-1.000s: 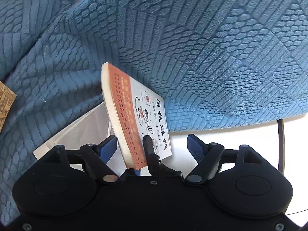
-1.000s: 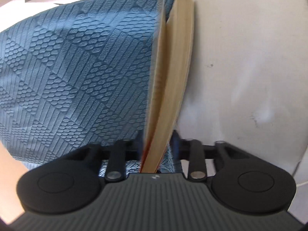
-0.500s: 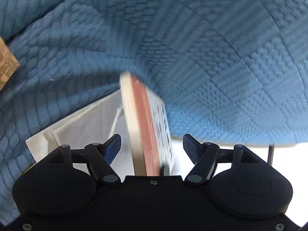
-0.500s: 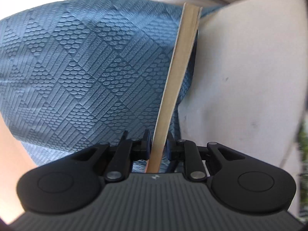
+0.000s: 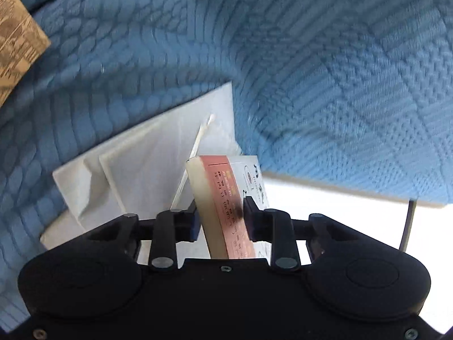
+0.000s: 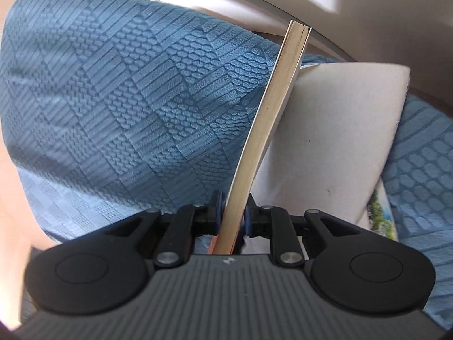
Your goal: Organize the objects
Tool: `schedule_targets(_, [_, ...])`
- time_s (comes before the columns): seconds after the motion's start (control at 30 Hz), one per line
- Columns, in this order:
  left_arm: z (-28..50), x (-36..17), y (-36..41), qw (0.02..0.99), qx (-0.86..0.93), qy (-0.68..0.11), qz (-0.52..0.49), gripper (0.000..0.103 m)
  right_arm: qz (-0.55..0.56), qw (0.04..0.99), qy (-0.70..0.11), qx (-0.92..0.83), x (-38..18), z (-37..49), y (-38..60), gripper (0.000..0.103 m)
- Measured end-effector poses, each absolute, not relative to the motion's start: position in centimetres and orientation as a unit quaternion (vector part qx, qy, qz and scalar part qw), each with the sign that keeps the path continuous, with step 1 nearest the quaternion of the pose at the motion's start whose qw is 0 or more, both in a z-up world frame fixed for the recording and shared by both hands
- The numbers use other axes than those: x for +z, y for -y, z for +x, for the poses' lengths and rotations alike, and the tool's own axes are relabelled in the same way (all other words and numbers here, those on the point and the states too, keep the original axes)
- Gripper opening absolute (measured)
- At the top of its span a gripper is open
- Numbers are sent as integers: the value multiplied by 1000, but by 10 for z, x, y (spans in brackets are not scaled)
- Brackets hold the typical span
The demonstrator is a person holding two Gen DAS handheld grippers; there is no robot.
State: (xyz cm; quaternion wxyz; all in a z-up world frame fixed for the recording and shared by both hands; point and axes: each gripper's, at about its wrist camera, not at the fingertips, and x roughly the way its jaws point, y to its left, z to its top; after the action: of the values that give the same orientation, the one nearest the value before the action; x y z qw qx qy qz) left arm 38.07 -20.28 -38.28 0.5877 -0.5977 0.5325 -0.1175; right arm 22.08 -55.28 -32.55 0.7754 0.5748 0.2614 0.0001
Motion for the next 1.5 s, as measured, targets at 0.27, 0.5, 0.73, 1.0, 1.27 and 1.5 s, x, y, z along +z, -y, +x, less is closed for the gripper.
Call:
schedule_targets(0.27, [342,-353,204,606,-146,-525,-579,19,573,777,-262,6,-307,184,551,20])
schedule_targets(0.5, [281,-307,174,631,-156,-510,-563,19,583,767,-266,30,-277,145,524,21])
schedule_targets(0.73, [246,-265,147,635,-189,-516,-543,19,583,766,-267,48,-240,109,498,21])
schedule_targets(1.0, [240,-203,93,640,-253,-494,-531,19,567,781,-250,77,-185,100,460,21])
schedule_targets(1.27, [233,-152,20,670,-267,-459,-519,20,537,794,-254,132,-136,130,407,22])
schedule_targets(1.5, [206,-139,-47,695,-244,-424,-527,20,530,776,-283,189,-127,161,357,23])
